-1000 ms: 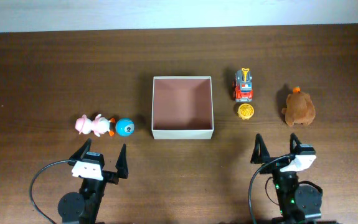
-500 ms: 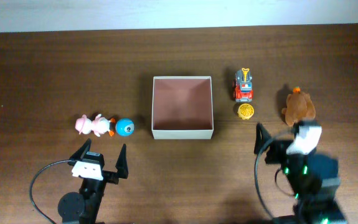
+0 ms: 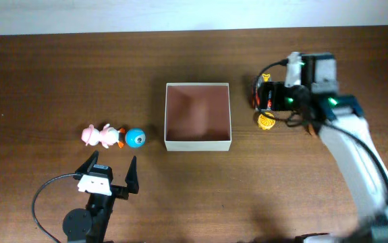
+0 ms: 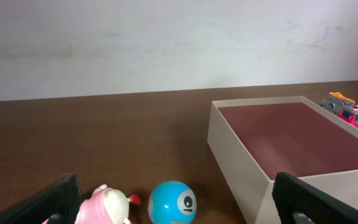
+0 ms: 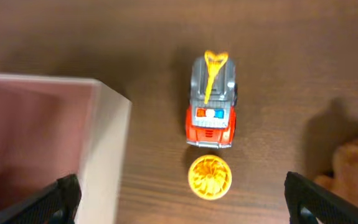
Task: Pack container
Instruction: 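Move the right gripper to the red toy truck and grasp it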
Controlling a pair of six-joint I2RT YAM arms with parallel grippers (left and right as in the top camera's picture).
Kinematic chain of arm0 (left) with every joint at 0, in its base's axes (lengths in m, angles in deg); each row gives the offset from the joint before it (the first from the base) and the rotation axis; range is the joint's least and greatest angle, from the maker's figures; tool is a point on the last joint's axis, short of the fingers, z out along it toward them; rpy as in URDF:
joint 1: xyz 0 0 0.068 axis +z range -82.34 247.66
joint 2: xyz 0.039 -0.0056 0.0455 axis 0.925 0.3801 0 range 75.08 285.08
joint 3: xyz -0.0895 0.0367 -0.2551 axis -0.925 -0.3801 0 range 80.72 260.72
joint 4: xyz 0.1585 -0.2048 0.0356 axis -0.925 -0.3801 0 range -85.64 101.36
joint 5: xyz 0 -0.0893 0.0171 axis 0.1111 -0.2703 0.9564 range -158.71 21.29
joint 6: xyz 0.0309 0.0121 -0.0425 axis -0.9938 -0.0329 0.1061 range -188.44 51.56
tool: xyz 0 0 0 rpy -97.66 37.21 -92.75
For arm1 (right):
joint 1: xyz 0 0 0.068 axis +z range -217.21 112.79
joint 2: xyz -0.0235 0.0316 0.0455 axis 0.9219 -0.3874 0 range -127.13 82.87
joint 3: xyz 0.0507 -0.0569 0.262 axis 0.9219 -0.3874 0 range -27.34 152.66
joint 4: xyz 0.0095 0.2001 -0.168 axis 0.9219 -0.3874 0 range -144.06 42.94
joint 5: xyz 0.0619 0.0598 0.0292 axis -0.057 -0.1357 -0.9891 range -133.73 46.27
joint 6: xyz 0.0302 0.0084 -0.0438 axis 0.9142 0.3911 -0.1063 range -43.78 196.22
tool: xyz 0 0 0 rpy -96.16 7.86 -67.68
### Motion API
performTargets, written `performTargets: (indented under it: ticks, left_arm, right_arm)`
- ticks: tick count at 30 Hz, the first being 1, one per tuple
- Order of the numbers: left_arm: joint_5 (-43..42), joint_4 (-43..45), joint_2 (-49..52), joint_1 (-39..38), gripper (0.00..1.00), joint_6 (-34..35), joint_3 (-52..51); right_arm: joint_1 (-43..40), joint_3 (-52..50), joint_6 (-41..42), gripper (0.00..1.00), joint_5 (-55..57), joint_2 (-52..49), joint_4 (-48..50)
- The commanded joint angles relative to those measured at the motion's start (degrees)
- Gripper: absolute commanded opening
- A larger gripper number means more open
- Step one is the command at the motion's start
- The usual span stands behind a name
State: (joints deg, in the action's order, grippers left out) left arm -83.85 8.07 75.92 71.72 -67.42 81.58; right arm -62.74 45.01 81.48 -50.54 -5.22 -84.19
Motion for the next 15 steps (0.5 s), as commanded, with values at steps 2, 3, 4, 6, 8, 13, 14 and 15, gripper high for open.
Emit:
performTargets:
  ticks: [2, 3, 4, 6, 8, 13, 14, 15]
  left_arm:
    - [0.39, -0.2, -0.5, -0.26, 1.0, -0.66, -0.33]
    - [0.39, -0.2, -0.5, -0.26, 1.0, -0.66, -0.33]
    - [0.39, -0.2, -0.5, -0.26, 1.0, -0.66, -0.33]
    - [0.39, -0.2, -0.5, -0.26, 1.0, -0.66, -0.33]
    - [0.39, -0.2, -0.5, -0.26, 1.0, -0.66, -0.33]
    - [0.39, -0.2, -0.5, -0.26, 1.0, -0.66, -0.33]
    - [0.39, -0.2, -0.5, -0.26, 1.0, -0.66, -0.33]
    - [0.39, -0.2, -0.5, -0.26, 1.0, -0.66, -0.33]
  right_arm:
    - [-0.37, 0.76, -4.31, 0.99, -0.33, -8.7, 3.63]
    - [-0.37, 0.76, -3.69, 0.99, -0.28, -10.38, 4.66]
    - [-0.37, 0.79, -3.69, 0.99, -0.28, -12.02, 5.57]
    - [-0.39, 0.79, -3.78, 1.0, 0.31, -14.71, 7.28]
    - [-0.37, 0.79, -3.82, 1.0, 1.77, -16.63, 8.81]
    - [-0.37, 0.79, -4.9, 1.0, 4.26, -19.47, 13.22]
    - [-0.37, 0.79, -4.94, 0.98, 4.87, -20.02, 14.03]
    - [-0.37, 0.79, -5.07, 0.97, 5.2, -20.41, 14.78]
